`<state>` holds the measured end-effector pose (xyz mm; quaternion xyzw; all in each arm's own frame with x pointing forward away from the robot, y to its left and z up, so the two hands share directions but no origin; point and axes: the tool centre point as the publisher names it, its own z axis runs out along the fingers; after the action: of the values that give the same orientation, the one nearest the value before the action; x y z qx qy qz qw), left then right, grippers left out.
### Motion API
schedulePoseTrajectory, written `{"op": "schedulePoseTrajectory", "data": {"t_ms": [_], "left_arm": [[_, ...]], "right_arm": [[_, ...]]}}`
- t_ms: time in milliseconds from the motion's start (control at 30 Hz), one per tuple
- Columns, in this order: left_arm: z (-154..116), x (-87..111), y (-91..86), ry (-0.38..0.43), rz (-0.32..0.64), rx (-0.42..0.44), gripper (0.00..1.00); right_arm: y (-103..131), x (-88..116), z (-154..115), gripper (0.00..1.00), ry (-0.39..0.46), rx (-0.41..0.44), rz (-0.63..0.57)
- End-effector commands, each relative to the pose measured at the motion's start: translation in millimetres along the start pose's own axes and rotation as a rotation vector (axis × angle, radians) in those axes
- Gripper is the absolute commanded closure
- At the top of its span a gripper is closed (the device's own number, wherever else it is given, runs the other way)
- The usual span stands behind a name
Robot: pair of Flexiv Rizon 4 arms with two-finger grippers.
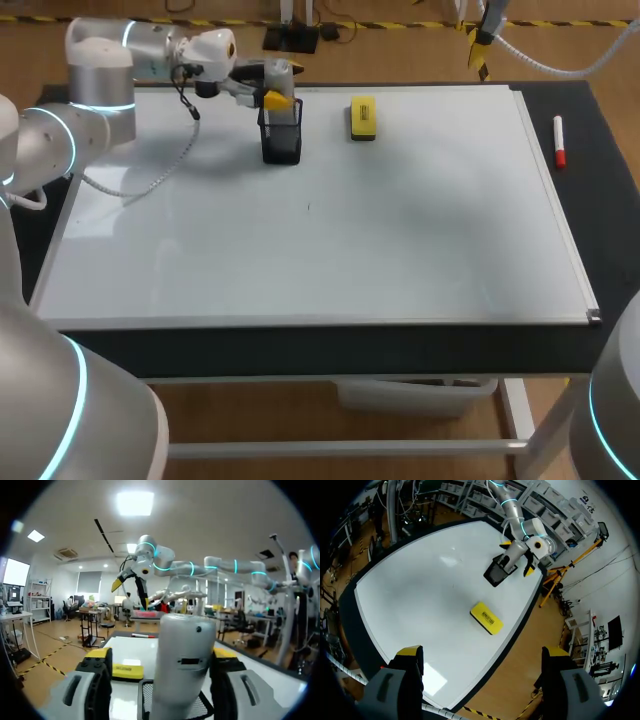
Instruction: Pick up the inspection probe, press it on each red-marked spot on the whiteboard one by one, put down the probe, pick up the eraser, and wipe off all the red marks.
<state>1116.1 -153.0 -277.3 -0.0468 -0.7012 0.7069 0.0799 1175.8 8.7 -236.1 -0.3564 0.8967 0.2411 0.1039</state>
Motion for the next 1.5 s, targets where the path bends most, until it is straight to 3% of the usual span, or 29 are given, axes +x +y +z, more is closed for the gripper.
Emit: {"op": "schedulePoseTrajectory", "data": {"t_ms": [33, 333, 533, 733, 767, 1000, 1167, 1500], "left_arm": [[-5, -1.7, -3.3, 0.002, 0.005, -0.008, 0.0], [-20, 3.8, -13.1, -0.125, 0.041, -0.114, 0.0], [-33, 11.1, -18.6, -0.229, 0.061, -0.255, 0.0], [-46, 15.9, -16.4, -0.36, 0.069, -0.455, 0.0], [-47, 18.8, -15.9, -0.358, 0.07, -0.452, 0.0], [-55, 30.4, -7.6, -0.487, 0.083, -0.655, 0.0], [-58, 41.3, 0.1, -0.583, 0.116, -0.84, 0.0], [-68, 57.6, 6.2, -0.708, 0.135, -0.951, 0.0]], "right_arm": [[0, -1, -1, 0.0, 0.006, 0.003, -0.001], [0, -1, -1, 0.0, 0.006, 0.003, -0.001], [0, -1, -1, 0.0, 0.006, 0.003, -0.001], [0, -1, -1, 0.0, 0.006, 0.003, -0.001], [0, -1, -1, 0.0, 0.006, 0.003, -0.001], [0, -1, -1, 0.0, 0.006, 0.003, -0.001], [0, -1, -1, 0.0, 0.006, 0.003, -0.001], [0, -1, -1, 0.0, 0.006, 0.003, -0.001]]}}
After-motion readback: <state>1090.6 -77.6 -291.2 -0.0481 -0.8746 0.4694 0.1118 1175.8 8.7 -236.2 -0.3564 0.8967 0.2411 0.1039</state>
